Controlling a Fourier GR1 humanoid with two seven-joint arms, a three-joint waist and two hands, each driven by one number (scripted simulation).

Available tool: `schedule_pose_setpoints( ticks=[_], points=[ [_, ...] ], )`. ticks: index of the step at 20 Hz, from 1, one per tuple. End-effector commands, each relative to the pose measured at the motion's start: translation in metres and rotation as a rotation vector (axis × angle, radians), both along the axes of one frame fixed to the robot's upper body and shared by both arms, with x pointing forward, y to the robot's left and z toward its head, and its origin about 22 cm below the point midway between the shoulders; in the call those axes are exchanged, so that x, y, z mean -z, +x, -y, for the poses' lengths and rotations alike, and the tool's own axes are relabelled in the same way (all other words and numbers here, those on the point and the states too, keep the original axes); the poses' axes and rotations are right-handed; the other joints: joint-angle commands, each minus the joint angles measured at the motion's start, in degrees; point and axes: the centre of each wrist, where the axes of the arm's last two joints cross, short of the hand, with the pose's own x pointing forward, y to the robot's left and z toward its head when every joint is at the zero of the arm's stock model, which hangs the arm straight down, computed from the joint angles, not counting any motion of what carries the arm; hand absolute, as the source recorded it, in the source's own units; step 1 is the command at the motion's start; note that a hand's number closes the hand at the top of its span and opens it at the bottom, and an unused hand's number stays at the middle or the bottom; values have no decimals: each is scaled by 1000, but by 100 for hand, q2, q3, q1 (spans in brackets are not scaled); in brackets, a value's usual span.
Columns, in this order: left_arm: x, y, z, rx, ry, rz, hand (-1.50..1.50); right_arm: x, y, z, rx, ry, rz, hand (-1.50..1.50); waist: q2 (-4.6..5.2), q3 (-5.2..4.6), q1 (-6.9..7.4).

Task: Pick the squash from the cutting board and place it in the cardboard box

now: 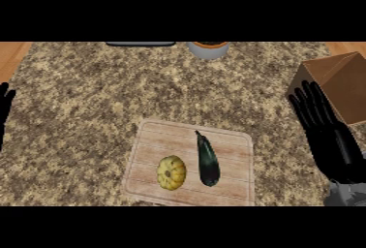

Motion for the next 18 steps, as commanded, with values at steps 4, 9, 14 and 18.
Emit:
schedule_pose_setpoints(
  ticks=[4,9,14,18],
  points=[
    [10,0,28,149,-56,-81,0,-38,4,-74,-291,-421,108,-150,-63,12,273],
    [45,-7,53,233,-163,-208,0,-79,7,-113,-146,-604,538,-150,-73,16,179],
    [47,-3,54,235,-182,-194,0,-74,-18,-167,-342,-724,717,-150,-52,39,62],
    [41,-15,48,247,-178,-208,0,-68,-43,-189,-434,-1007,647,-150,-117,30,68]
  ],
)
